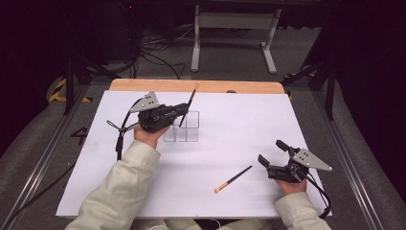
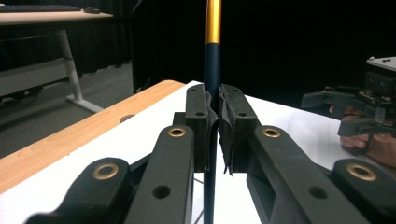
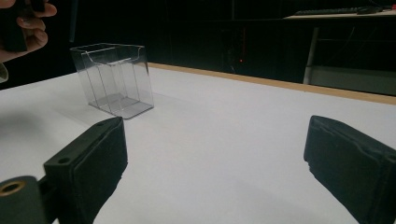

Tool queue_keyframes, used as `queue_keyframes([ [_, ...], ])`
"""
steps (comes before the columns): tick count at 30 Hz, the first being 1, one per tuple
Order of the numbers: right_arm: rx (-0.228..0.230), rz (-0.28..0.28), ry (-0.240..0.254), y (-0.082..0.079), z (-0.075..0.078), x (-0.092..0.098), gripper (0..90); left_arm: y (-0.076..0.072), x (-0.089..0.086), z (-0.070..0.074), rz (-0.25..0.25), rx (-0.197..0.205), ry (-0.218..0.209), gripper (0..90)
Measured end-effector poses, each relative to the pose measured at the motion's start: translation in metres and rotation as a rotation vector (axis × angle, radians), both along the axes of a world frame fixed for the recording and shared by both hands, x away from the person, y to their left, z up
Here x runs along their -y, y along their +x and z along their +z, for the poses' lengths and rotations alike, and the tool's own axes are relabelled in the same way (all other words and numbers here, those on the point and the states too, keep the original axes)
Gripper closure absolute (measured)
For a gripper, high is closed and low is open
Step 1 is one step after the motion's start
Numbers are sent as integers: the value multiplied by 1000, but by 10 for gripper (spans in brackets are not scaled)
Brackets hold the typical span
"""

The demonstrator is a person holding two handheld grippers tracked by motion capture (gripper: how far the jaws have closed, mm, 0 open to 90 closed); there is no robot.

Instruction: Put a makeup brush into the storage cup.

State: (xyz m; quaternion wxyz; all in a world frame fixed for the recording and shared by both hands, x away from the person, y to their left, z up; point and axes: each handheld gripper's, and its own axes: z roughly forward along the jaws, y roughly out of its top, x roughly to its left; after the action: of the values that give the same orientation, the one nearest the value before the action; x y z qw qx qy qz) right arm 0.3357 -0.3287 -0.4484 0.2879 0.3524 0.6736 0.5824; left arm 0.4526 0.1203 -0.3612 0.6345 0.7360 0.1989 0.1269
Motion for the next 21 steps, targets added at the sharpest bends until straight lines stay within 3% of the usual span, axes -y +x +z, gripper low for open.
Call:
queue_keyframes([
  [8, -7, 4, -3, -1, 0, 0, 65, 9, -3, -7, 17, -18, -32, 824],
  [21, -10, 9, -4, -2, 0, 0, 65, 20, -5, -20, 55, -41, -30, 824],
])
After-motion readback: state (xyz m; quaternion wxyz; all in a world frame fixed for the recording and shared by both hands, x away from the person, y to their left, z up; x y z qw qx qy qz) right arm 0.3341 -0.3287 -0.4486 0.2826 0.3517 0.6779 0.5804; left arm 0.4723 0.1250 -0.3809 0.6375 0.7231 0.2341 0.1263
